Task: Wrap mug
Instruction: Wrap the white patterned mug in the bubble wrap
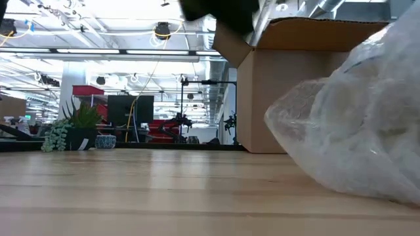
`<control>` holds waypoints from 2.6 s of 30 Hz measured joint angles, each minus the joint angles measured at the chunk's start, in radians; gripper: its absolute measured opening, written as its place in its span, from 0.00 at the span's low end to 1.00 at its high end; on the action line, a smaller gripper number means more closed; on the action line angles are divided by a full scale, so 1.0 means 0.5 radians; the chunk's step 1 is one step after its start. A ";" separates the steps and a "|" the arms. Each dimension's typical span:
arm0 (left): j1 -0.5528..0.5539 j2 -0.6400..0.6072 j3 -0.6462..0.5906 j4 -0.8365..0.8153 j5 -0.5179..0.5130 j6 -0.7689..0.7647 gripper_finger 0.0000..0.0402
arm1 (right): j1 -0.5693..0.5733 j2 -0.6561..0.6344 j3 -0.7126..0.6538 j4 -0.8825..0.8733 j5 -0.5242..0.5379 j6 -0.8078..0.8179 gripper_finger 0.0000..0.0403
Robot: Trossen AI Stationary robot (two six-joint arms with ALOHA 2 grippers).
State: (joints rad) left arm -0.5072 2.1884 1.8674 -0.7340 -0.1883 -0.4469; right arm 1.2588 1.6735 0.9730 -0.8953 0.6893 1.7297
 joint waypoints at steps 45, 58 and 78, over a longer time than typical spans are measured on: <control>0.341 0.146 0.339 0.119 -0.232 0.112 0.02 | -0.001 0.088 0.151 -0.327 -0.112 0.074 0.87; 0.518 0.193 0.632 -0.687 0.208 -0.072 0.02 | 0.011 0.095 0.148 -0.312 0.010 0.151 0.87; 0.517 0.270 0.834 -0.485 0.228 0.131 0.39 | -0.043 0.092 0.146 -0.258 -0.019 0.031 0.87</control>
State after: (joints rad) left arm -0.2485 2.3234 2.2843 -0.9765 -0.0746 -0.3813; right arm 1.2373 1.7195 1.0462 -1.0241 0.6796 1.7454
